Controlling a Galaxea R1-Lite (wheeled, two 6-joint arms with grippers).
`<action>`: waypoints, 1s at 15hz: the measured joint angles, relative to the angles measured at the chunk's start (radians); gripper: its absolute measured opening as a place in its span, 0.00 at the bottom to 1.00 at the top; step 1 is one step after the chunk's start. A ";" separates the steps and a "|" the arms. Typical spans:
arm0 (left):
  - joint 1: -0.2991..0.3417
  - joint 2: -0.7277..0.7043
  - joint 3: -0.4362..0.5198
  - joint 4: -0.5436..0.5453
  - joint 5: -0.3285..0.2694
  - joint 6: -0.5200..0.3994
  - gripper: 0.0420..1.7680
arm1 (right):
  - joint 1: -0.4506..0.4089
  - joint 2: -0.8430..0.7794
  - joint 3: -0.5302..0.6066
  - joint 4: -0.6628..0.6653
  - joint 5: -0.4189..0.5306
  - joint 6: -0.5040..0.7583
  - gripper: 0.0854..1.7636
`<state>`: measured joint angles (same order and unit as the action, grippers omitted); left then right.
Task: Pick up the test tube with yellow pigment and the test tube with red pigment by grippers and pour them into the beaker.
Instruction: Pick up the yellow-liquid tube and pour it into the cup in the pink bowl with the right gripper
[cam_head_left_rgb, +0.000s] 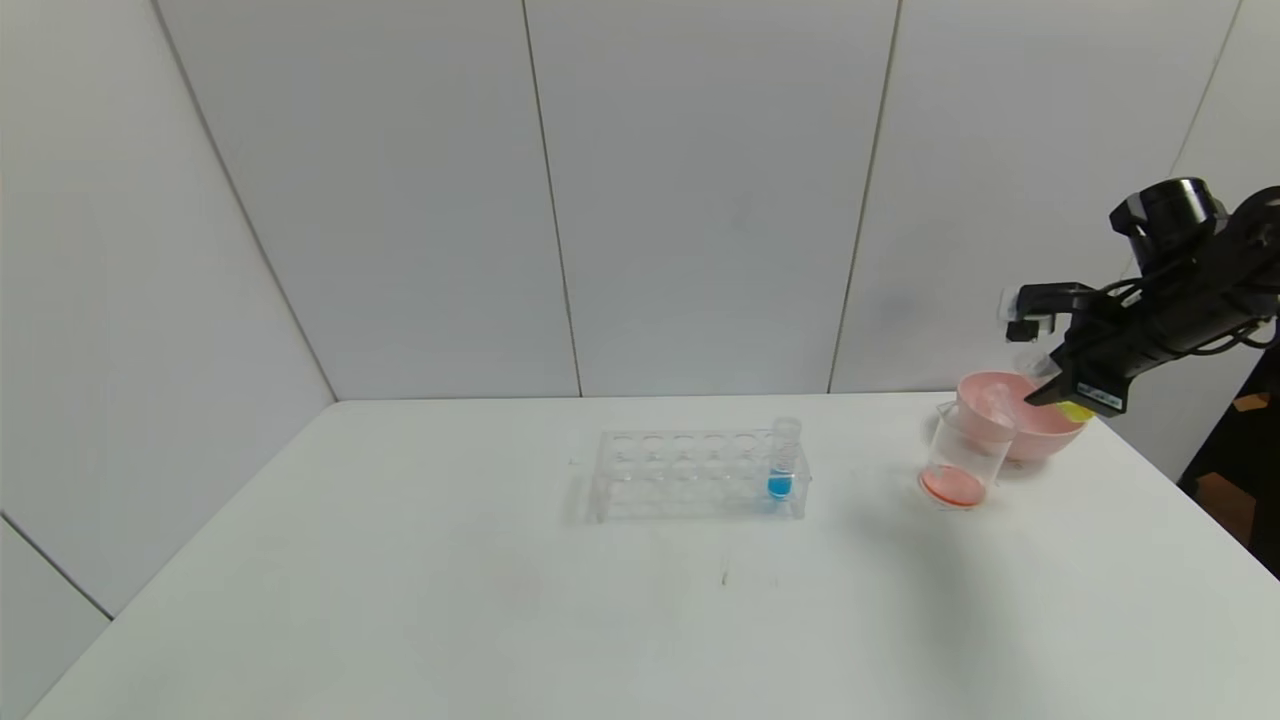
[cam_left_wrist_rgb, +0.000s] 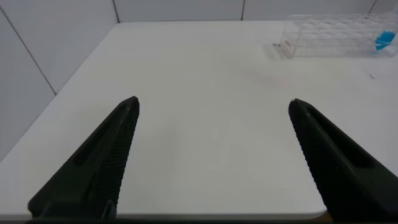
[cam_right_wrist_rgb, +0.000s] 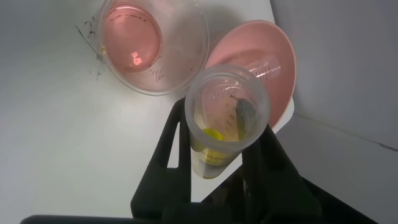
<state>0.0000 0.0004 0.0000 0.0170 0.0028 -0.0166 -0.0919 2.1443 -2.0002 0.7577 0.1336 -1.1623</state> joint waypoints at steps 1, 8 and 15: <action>0.000 0.000 0.000 0.000 0.000 0.000 0.97 | 0.003 0.000 0.000 -0.004 -0.001 0.000 0.26; 0.000 0.000 0.000 0.000 0.000 0.000 0.97 | 0.016 0.000 0.000 0.001 -0.074 -0.030 0.26; 0.000 0.000 0.000 0.000 0.000 0.000 0.97 | 0.053 -0.003 0.000 -0.035 -0.191 -0.071 0.26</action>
<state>0.0000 0.0004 0.0000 0.0170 0.0028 -0.0162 -0.0394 2.1409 -2.0002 0.7223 -0.0572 -1.2338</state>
